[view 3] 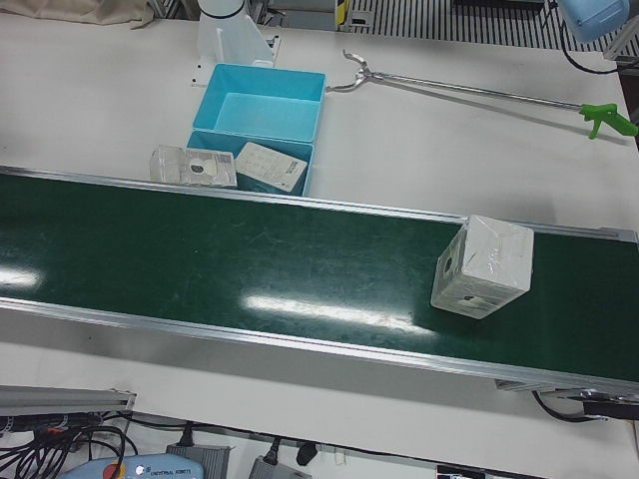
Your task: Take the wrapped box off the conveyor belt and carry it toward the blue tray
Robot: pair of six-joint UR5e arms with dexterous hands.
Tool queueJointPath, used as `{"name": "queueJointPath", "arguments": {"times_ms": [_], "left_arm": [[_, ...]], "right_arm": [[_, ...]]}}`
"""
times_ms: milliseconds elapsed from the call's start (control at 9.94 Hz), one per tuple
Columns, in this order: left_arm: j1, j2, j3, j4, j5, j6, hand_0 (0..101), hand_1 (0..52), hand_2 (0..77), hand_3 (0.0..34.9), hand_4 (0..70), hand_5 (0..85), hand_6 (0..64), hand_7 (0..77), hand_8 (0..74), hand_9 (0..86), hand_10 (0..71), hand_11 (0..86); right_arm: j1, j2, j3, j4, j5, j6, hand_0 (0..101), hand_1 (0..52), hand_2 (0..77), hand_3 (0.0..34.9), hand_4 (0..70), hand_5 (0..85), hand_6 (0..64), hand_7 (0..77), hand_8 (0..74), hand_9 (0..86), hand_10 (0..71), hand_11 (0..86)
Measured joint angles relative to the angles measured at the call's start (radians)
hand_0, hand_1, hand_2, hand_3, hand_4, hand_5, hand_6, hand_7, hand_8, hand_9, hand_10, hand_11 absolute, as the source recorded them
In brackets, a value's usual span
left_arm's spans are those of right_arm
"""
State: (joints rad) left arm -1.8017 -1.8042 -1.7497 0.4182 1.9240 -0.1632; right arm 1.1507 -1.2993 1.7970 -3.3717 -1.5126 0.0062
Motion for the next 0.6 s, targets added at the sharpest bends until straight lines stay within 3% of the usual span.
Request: {"name": "queueJointPath", "arguments": {"times_ms": [403,503,604], "left_arm": [[0.0,0.0,0.0,0.0,0.0,0.0,0,0.0,1.1,0.0,0.0,1.1,0.5,0.5,0.5,0.5,0.0,0.5],[0.0,0.0,0.0,0.0,0.0,0.0,0,0.0,1.1,0.0,0.0,1.1,0.0,0.5,0.5,0.5,0.0,0.5],[0.0,0.0,0.0,0.0,0.0,0.0,0,0.0,1.1,0.0,0.0,0.5,0.5,0.5,0.5,0.5,0.5,0.5]], "right_arm": [[0.001,0.0,0.0,0.001,-0.001,0.001,47,10.4,8.2,0.0,8.7,7.1,4.4,12.0,6.5,5.4,0.0,1.1],[0.001,0.0,0.0,0.001,-0.001,0.001,46,10.4,4.4,0.0,8.7,7.1,4.4,12.0,6.5,5.4,0.0,1.1],[0.001,0.0,-0.001,0.001,-0.001,0.001,46,10.9,7.1,0.0,8.7,7.1,4.4,13.1,6.5,5.4,0.0,1.1]]}}
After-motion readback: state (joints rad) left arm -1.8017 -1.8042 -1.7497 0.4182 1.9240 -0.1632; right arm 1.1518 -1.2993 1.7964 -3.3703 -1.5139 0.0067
